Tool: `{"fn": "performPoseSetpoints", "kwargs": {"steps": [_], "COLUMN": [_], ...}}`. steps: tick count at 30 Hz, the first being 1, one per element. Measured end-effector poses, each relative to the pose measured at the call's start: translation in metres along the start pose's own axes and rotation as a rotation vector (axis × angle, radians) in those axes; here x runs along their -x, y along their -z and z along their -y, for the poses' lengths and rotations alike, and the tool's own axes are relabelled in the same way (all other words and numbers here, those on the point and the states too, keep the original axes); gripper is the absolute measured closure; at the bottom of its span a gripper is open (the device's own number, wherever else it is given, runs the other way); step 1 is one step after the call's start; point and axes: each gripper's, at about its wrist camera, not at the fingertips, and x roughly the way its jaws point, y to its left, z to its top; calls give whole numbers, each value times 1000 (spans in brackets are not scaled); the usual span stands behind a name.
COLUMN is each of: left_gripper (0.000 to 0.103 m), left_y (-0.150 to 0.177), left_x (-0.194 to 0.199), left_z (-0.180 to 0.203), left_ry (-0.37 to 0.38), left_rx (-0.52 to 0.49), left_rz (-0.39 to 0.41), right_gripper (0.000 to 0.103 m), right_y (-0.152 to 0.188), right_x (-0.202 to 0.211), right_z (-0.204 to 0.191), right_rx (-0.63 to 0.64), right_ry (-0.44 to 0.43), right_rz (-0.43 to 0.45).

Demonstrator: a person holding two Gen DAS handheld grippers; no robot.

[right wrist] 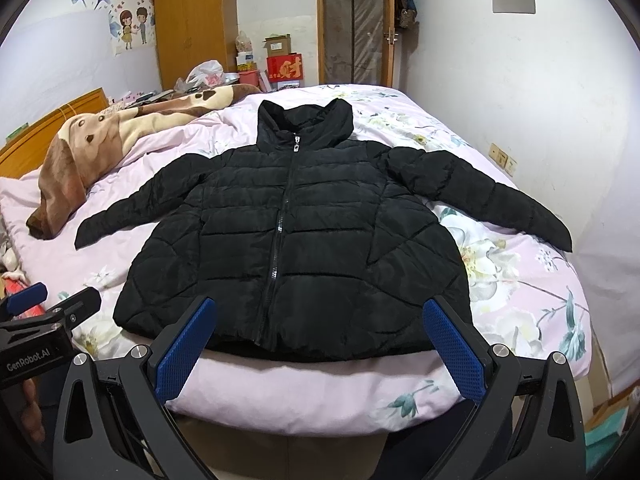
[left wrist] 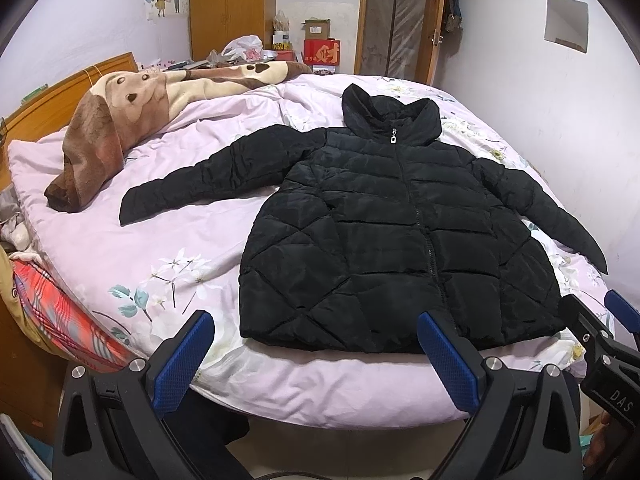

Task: Fold large clothes
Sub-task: 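Grasp the black jacket sleeve cuff with the left gripper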

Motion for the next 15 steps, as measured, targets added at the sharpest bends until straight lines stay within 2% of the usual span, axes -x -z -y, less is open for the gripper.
{"fn": "performPoseSetpoints", "kwargs": {"steps": [7, 12, 15], "left_gripper": [0, 0, 0], "left_y": [-16, -33, -43], "left_x": [-36, -61, -84], "left_z": [-33, -64, -97], "left_ry": [32, -20, -15], "left_rx": [51, 64, 131], "left_rz": [-78, -76, -94], "right_gripper": [1, 1, 1], "right_y": [-17, -38, -54], "right_x": [-31, -55, -72], "right_z": [-10, -28, -44], "right_rx": [17, 58, 85], "right_ry": [-39, -99, -117], "right_rz": [4, 32, 44]}}
